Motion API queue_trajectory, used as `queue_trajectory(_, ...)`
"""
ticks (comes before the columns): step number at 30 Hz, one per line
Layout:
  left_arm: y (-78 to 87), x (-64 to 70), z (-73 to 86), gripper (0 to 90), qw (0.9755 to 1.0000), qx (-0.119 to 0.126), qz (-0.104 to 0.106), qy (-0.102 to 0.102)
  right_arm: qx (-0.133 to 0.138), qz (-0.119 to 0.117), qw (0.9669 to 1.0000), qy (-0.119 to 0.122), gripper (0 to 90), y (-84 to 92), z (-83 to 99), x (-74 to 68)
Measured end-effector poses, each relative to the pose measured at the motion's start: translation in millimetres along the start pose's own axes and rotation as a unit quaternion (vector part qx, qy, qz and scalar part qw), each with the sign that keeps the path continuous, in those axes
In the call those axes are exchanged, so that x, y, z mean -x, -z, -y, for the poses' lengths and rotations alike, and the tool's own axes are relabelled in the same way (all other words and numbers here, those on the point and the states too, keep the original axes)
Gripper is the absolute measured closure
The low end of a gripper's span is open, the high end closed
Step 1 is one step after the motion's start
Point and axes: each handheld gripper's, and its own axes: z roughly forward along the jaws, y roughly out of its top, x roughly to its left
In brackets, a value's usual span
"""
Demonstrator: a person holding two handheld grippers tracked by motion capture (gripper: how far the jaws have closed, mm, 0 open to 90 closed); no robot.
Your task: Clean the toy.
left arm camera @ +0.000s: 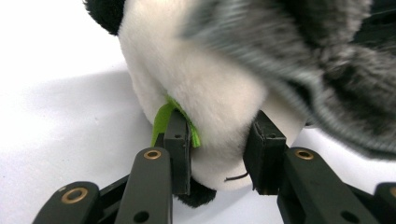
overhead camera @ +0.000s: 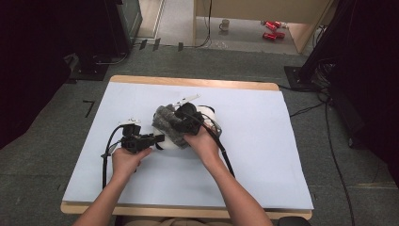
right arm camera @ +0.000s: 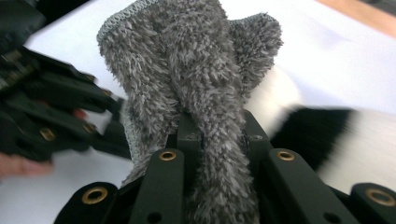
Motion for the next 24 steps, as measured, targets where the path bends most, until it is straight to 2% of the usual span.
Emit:
queue_trajectory(2,-0.3,-0.3,-0.8,65.7,1.0000,0.000,0.001,-0.002,0.001,0.009,0.9999,-0.006,75.7,7.9,4.3,8.2)
queue_trajectory(7,-0.3,-2.6,-4.2,65.6,1.0000,-0.004,0.007,-0.005,0.019,0.009,0.9990,-0.040,75.6,30.5,15.1,32.7)
queue_trajectory(13,-1.4,-5.6,-8.0,65.6,0.9999,-0.008,0.012,-0.006,0.043,0.014,0.9969,-0.065,75.6,53.4,30.7,52.1)
queue_trajectory(19,-2.1,-7.1,-9.6,65.4,0.9998,-0.012,0.017,-0.006,0.062,0.013,0.9931,-0.098,75.3,67.7,50.7,69.6)
queue_trajectory(21,-2.4,-8.1,-10.0,65.2,0.9997,-0.013,0.021,-0.004,0.069,0.013,0.9919,-0.106,75.2,70.3,56.2,73.3)
queue_trajectory(24,-2.6,-8.3,-10.2,64.9,0.9997,-0.013,0.021,0.000,0.064,0.019,0.9920,-0.107,75.2,74.3,61.2,78.9)
